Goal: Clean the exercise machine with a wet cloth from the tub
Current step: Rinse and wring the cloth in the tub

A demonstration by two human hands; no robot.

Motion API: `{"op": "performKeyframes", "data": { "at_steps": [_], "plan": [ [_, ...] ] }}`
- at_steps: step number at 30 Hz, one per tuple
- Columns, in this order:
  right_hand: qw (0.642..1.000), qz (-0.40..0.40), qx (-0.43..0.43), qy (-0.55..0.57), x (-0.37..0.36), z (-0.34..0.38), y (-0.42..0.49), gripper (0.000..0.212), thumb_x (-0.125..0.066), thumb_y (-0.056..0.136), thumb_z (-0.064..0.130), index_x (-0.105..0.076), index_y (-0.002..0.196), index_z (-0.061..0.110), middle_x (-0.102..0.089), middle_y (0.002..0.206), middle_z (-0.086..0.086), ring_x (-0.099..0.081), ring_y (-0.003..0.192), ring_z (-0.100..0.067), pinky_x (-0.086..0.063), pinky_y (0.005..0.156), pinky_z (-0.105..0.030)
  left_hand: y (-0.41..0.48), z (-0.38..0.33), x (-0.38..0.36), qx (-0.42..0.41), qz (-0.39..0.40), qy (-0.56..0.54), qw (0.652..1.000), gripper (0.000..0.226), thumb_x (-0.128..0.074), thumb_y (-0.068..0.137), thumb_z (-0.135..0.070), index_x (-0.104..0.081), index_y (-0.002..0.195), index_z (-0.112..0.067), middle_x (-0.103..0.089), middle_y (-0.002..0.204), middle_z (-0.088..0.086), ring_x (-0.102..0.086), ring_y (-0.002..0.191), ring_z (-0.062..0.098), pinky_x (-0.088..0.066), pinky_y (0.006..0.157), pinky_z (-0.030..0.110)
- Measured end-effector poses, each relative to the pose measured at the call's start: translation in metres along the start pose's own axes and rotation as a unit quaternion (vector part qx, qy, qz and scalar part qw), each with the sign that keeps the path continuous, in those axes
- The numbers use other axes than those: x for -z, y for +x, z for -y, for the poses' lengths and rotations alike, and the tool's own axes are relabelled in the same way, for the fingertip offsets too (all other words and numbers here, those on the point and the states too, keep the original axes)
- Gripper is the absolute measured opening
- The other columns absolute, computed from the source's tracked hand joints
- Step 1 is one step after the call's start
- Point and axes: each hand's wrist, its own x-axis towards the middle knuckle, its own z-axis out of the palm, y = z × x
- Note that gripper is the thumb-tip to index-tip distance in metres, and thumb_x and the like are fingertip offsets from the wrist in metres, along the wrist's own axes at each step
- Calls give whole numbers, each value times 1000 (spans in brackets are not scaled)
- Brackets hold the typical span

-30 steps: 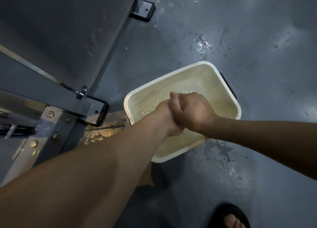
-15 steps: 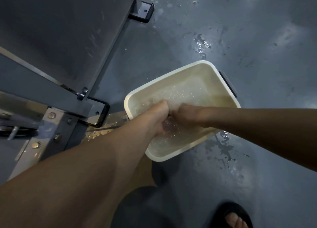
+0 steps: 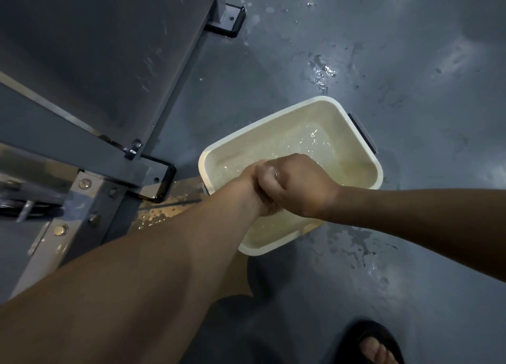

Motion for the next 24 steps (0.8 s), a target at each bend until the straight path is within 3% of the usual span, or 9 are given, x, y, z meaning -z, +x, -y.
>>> {"op": "performKeyframes", "data": {
  "at_steps": [3,5,7,9,12,15,18,21,24],
  "plan": [
    [996,-29,19,-88,1,-5,5,68,-10,86,60,-63,78,20,-67,74,-3,-59,71,-26,-45,66,-38,-17,-5,-2,-45,17,71,996,39,-32,108,-13,-46,73,-9,-53,44,3,-51,60,13,-40,53,18],
    [992,-41,24,-117,4,-7,5,71,-6,89,60,-65,86,21,-67,77,-2,-56,70,-25,-42,66,-37,-19,-5,-10,-31,21,-37,999,40,-31,112,-21,-44,75,-13,-54,62,3,-46,63,13,-41,53,21],
    [987,-44,44,-149,5,-7,8,67,-1,88,60,-58,85,24,-60,74,2,-53,68,-25,-36,63,-36,-25,-9,-11,-28,24,-135,990,40,-31,112,-27,-45,76,-15,-54,63,2,-52,54,13,-44,39,19],
    [982,-36,29,-181,7,-13,14,53,-8,94,57,-51,84,27,-56,74,2,-56,72,-29,-33,64,-35,-16,-12,-11,5,22,-153,988,44,-37,108,-20,-46,65,-19,-46,46,-4,-43,35,11,-33,31,15],
    [981,-26,-62,-181,16,-32,22,42,-24,108,46,-53,86,24,-59,77,-2,-61,82,-35,-36,67,-35,-12,-11,-20,35,11,-92,995,39,-32,86,-4,-44,52,-20,-31,54,-11,-19,39,9,-18,32,15],
    [979,12,-92,-182,11,-43,26,41,-25,108,47,-50,85,23,-61,80,-4,-61,85,-36,-37,69,-35,-9,-2,-21,14,20,-46,999,37,-28,86,-2,-46,62,-23,-38,57,-7,-29,37,9,-20,40,16],
    [968,59,-134,-205,2,-52,34,33,-36,107,36,-57,117,12,-60,120,-18,-59,114,-39,-40,80,-36,-9,-1,-9,-18,-16,75,997,36,-36,93,-2,-53,67,-20,-54,55,0,-50,43,14,-40,52,20],
    [966,110,-204,-113,3,-56,34,37,-36,110,28,-52,136,8,-49,133,-20,-49,126,-37,-39,102,-37,-3,-7,2,-130,-112,330,928,11,-56,91,-9,-64,84,-11,-67,85,11,-63,73,26,-50,66,27],
    [949,222,-216,62,7,-61,30,27,-48,106,23,-66,98,5,-59,90,-13,-55,81,-24,-46,72,-33,4,-4,7,-192,-107,615,757,51,-67,80,-36,-54,127,-20,-49,137,5,-46,129,29,-44,106,42]
  ]
}}
